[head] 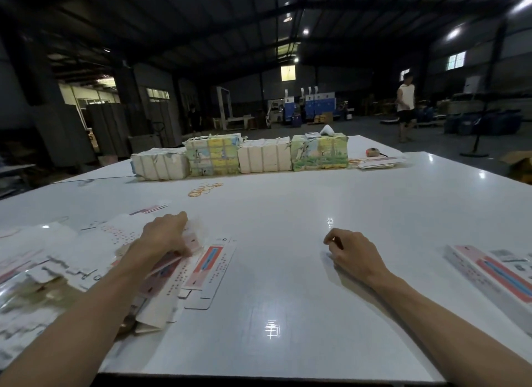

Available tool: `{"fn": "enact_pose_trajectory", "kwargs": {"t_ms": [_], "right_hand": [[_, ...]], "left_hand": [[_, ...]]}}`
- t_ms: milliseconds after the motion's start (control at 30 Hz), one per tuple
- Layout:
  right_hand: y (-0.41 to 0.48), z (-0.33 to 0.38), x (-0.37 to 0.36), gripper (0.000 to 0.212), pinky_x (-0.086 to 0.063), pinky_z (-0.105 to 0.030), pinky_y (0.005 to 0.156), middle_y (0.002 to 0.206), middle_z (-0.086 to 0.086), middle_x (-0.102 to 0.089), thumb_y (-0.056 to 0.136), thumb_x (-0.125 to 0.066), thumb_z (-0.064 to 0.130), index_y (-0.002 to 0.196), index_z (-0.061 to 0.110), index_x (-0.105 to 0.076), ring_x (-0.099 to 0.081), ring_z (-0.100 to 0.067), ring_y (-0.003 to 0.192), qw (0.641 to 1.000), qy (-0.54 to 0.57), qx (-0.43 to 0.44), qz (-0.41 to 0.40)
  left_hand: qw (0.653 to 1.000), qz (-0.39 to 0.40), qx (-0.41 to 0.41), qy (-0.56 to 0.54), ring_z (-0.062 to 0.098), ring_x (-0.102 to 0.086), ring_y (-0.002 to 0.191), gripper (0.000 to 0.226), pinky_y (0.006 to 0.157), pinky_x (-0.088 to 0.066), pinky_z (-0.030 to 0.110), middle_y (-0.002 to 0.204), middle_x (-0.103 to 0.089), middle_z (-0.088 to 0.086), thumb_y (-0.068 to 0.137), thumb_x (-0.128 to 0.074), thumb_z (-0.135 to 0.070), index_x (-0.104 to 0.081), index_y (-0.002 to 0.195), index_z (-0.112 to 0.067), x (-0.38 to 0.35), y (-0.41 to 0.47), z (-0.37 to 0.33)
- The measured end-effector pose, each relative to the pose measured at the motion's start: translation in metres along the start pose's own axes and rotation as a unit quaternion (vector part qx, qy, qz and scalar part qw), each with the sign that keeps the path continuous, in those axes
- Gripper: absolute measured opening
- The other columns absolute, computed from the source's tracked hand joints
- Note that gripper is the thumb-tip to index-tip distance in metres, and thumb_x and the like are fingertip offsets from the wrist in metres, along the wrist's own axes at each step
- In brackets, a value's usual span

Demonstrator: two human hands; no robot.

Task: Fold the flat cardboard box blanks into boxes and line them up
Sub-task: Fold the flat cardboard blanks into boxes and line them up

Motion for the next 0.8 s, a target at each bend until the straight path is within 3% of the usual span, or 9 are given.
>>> {"fn": "enact_pose_trajectory", "kwargs": {"t_ms": [67, 133, 233, 367, 433, 500, 633, 700, 800], "right_hand": [[0.001, 0.000, -0.001, 0.023, -0.042, -0.029, 0.064, 0.069, 0.018, -0.064, 0.096, -0.051, 0.016, 0.098, 0.031, -0.068, -0.063, -0.015, 0.077, 1.000, -0.002, 0.000, 0.003], [0.002, 0.000, -0.001, 0.023, -0.041, -0.026, 0.063, 0.065, 0.021, -0.063, 0.096, -0.051, 0.017, 0.098, 0.032, -0.067, -0.062, -0.008, 0.073, 1.000, -0.001, -0.001, 0.004], [0.003, 0.000, -0.002, 0.023, -0.039, -0.023, 0.060, 0.065, 0.020, -0.063, 0.097, -0.050, 0.018, 0.098, 0.033, -0.068, -0.061, -0.003, 0.070, 1.000, -0.001, -0.002, 0.004], [0.003, -0.001, -0.002, 0.024, -0.040, -0.025, 0.058, 0.063, 0.016, -0.063, 0.097, -0.051, 0.017, 0.094, 0.034, -0.067, -0.062, 0.003, 0.063, 1.000, 0.014, -0.003, -0.006], [0.001, 0.000, 0.001, 0.025, -0.044, -0.029, 0.058, 0.063, 0.015, -0.063, 0.098, -0.051, 0.016, 0.091, 0.036, -0.064, -0.066, 0.006, 0.059, 0.999, 0.051, 0.006, -0.013], [0.000, 0.003, 0.006, 0.024, -0.051, -0.033, 0.061, 0.062, 0.011, -0.063, 0.100, -0.052, 0.014, 0.093, 0.033, -0.066, -0.066, 0.001, 0.055, 0.996, 0.077, 0.024, -0.038], [-0.004, 0.015, 0.018, 0.017, -0.053, -0.024, 0.064, 0.070, 0.009, -0.063, 0.105, -0.056, 0.010, 0.113, 0.017, -0.069, -0.061, -0.013, 0.061, 0.986, 0.111, 0.074, -0.103], [-0.006, 0.020, 0.023, 0.020, -0.050, -0.017, 0.070, 0.083, 0.011, -0.064, 0.105, -0.057, 0.009, 0.123, 0.015, -0.066, -0.064, -0.009, 0.073, 0.979, 0.130, 0.097, -0.124], [-0.004, 0.028, 0.024, 0.028, -0.055, -0.025, 0.083, 0.110, 0.005, -0.061, 0.107, -0.057, 0.016, 0.135, 0.018, -0.061, -0.062, -0.008, 0.098, 0.975, 0.122, 0.131, -0.129]], "left_hand": [[0.998, -0.013, -0.017, -0.060, 0.011, -0.067, 0.080, 0.050, 0.061, -0.048, 0.026, 0.099, -0.071, -0.007, 0.072, -0.090, -0.053, -0.064, 0.108, -0.029, 0.014, 0.001, -0.003], [0.976, -0.022, -0.029, -0.214, 0.013, -0.075, 0.065, 0.039, 0.054, -0.052, 0.025, 0.081, -0.078, -0.006, 0.070, -0.092, -0.051, -0.072, 0.094, -0.027, 0.033, -0.001, -0.012], [0.908, 0.021, -0.048, -0.416, 0.010, -0.078, 0.068, 0.036, 0.055, -0.058, 0.024, 0.084, -0.081, -0.007, 0.080, -0.088, -0.045, -0.077, 0.105, -0.021, 0.049, -0.006, -0.045], [0.739, 0.218, -0.143, -0.621, 0.016, -0.074, 0.078, 0.050, 0.067, -0.061, 0.028, 0.121, -0.077, 0.010, 0.093, -0.072, -0.030, -0.061, 0.138, -0.013, 0.027, -0.027, -0.131], [0.668, 0.263, -0.134, -0.683, 0.019, -0.072, 0.080, 0.050, 0.072, -0.063, 0.032, 0.121, -0.076, 0.014, 0.097, -0.068, -0.024, -0.058, 0.143, -0.009, 0.003, -0.036, -0.168], [0.605, 0.299, -0.102, -0.731, 0.027, -0.076, 0.088, 0.053, 0.082, -0.064, 0.041, 0.116, -0.076, 0.015, 0.098, -0.068, -0.031, -0.059, 0.144, -0.007, -0.023, -0.042, -0.200], [0.540, 0.333, -0.048, -0.772, 0.041, -0.075, 0.107, 0.073, 0.084, -0.063, 0.047, 0.121, -0.076, 0.019, 0.102, -0.040, -0.070, -0.068, 0.134, -0.011, -0.059, -0.055, -0.247], [0.517, 0.308, -0.044, -0.798, 0.043, -0.075, 0.107, 0.079, 0.084, -0.064, 0.048, 0.123, -0.074, 0.022, 0.103, -0.031, -0.072, -0.073, 0.129, -0.011, -0.070, -0.056, -0.252], [0.513, 0.282, -0.080, -0.807, 0.043, -0.075, 0.101, 0.076, 0.082, -0.063, 0.044, 0.121, -0.074, 0.025, 0.104, -0.031, -0.067, -0.080, 0.115, -0.010, -0.075, -0.058, -0.247]]}}
Point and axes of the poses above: each hand's wrist, its own y-axis towards the middle knuckle, its own x-axis out of the back of the hand, z = x × y, the point moved 6 cm from there along y, towards the middle knuckle
